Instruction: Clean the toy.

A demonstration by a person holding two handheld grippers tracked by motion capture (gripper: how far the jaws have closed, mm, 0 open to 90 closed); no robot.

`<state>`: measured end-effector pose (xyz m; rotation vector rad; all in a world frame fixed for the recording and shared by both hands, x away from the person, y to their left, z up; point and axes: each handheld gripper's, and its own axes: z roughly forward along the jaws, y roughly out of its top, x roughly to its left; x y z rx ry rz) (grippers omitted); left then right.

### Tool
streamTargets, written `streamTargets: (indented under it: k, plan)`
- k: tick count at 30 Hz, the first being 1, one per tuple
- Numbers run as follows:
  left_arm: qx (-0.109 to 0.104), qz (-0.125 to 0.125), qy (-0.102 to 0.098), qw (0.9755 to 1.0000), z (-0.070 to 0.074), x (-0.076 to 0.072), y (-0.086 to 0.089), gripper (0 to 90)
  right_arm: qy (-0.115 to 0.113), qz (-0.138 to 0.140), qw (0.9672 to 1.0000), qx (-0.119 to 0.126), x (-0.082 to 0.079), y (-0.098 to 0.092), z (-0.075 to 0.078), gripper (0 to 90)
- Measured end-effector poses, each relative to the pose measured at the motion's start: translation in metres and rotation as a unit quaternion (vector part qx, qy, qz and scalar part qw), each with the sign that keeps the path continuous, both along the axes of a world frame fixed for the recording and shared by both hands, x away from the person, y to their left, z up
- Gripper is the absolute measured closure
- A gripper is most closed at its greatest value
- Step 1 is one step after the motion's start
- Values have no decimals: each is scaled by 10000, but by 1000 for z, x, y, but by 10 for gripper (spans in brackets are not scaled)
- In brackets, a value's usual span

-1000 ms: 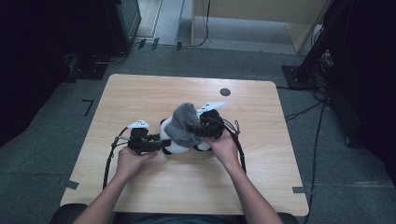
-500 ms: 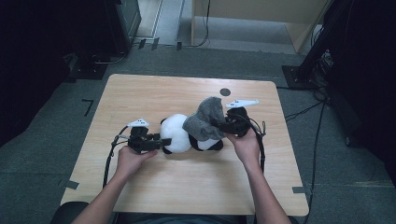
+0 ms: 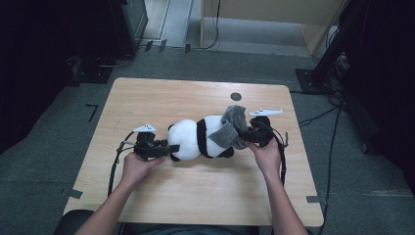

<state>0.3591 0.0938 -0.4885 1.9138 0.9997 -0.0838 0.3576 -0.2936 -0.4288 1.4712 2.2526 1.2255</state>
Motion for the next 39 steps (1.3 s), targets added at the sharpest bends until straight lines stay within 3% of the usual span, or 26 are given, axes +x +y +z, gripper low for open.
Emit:
streamTargets:
  k: [4, 6, 10, 13, 19, 23, 29, 31, 39]
  plan:
    - [45, -29, -38, 10000, -1, 0, 1, 463, -133, -43, 9999, 5, -1, -6, 5, 746]
    - [67, -40, -61, 10000, -1, 0, 2, 464, -269, -208, 9994, 23, -1, -13, 8, 745]
    - [59, -45, -83, 9999, -1, 0, 1, 464, -561, -483, 9968, 292, 0, -27, 10, 742]
    - [60, -50, -88, 9999, -1, 0, 2, 463, -629, -471, 9961, 390, 4, -25, 5, 738]
    - [66, -49, -112, 9999, -2, 0, 2, 461, -568, -139, 9982, 99, 11, -3, -6, 728]
    - [58, -38, -104, 9999, -2, 0, 2, 462, -635, -78, 9978, -184, 11, 7, -10, 732]
    - [57, -42, -118, 9999, -2, 0, 2, 462, -523, -30, 9986, -83, 12, 4, -16, 722]
    - [61, -42, -124, 9999, -2, 0, 2, 462, -408, 90, 9989, -202, 12, 4, -20, 721]
    - [37, -29, -110, 9999, -2, 0, 2, 462, -205, 144, 9991, -343, 13, 8, -31, 725]
